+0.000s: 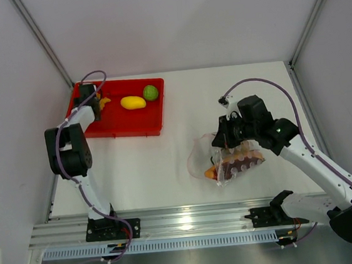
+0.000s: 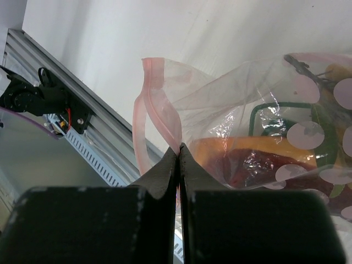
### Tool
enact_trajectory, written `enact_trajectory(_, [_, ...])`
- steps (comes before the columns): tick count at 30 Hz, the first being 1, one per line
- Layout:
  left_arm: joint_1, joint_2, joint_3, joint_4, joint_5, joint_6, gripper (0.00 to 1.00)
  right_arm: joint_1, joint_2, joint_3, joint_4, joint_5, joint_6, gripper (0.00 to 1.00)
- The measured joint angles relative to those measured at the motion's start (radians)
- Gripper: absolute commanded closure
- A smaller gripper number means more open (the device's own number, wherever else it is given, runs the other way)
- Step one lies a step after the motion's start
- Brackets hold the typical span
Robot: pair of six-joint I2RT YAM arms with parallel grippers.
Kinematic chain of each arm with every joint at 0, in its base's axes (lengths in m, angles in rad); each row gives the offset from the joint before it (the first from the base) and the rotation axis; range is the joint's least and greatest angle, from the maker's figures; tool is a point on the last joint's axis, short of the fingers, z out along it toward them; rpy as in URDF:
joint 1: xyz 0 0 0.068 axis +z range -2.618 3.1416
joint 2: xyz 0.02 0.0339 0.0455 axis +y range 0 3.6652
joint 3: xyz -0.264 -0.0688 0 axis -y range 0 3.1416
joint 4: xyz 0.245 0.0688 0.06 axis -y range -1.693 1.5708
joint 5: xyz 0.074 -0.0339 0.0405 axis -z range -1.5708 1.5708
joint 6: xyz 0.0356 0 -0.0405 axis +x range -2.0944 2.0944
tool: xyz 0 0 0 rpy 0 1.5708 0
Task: Place the food in the zip-top bag and seal the zipper
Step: Pick up the fake vegetable from the bin, then place the fake vegetable in the zipper food storage bag.
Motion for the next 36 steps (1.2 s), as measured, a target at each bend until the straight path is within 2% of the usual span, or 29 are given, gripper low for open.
enact_trajectory(10, [-0.077,-0.22,-0.002,-0.088,-0.022,-0.129,0.99,-0.005,-0.013,0.022,-0.04,0.053,0.008,1.0])
enact_trajectory(16, [-0.198,-0.428,-0.013,-0.248,0.072,-0.256,0.99,-0.024,0.003,0.089,-0.084,0.088,-0.005,1.0])
enact_trajectory(22, [-0.399,-0.744,-0.122,-0.322,0.338,-0.36,0.99,-0.038,0.043,0.137,-0.119,0.097,-0.007,1.0])
enact_trajectory(28, [-0.678,-1.03,-0.298,-0.25,0.624,-0.503,0.99,-0.045,0.064,0.174,-0.138,0.082,-0.002,1.0])
enact_trajectory(32, [-0.858,-1.092,-0.433,-0.114,0.701,-0.596,0.99,-0.051,0.066,0.198,-0.142,0.043,0.019,1.0])
enact_trajectory(36, [-0.98,-1.017,-0.467,-0.062,0.73,-0.637,0.99,-0.053,0.066,0.219,-0.143,-0.006,0.039,1.0])
